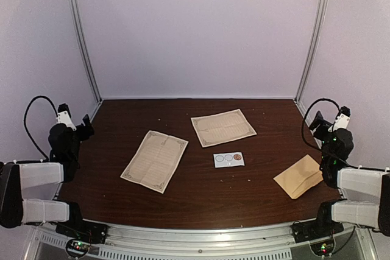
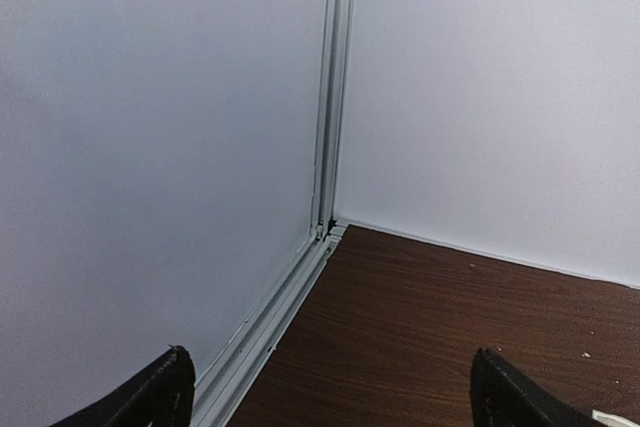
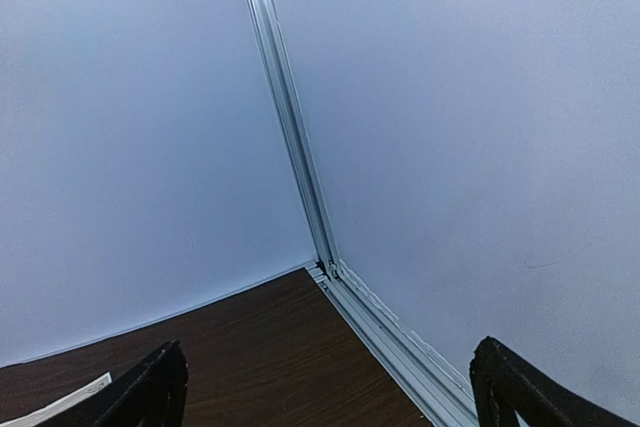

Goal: Place the letter into the envelope and seal it

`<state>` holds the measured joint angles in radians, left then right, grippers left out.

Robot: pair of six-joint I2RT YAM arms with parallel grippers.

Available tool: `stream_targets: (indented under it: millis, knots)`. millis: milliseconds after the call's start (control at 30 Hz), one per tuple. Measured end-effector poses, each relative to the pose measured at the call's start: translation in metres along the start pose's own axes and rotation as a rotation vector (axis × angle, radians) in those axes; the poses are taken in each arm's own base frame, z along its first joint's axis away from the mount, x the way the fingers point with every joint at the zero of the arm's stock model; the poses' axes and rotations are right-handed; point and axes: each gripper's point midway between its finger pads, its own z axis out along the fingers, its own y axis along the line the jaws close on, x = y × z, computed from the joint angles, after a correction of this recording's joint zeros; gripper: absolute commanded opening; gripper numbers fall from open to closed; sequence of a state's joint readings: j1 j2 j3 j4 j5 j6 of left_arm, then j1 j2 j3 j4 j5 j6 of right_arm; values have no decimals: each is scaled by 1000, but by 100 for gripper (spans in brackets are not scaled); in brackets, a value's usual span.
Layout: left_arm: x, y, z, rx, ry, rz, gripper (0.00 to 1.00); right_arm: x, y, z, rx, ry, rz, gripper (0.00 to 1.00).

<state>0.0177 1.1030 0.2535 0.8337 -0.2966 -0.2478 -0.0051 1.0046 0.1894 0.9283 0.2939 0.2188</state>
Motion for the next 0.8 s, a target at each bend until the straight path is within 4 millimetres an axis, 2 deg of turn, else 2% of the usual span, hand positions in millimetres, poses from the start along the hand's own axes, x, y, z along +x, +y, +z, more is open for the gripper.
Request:
stream_targets:
  millis: [367, 533, 667, 733, 800]
  knots:
    - [3, 13, -6, -61, -3, -12, 98, 9, -7, 1, 43, 42, 63, 100]
    - [9, 9, -3, -45, 50, -13, 98, 7, -2, 9, 54, 86, 123, 100]
    - [0, -15, 10, 41, 132, -79, 98, 0, 12, 17, 12, 128, 129, 100]
    - [-5, -38, 12, 111, 169, -112, 98, -1, 25, 18, -54, 151, 129, 100]
    - [-4, -79, 10, 220, 229, -128, 98, 1, 38, 18, -120, 180, 124, 100]
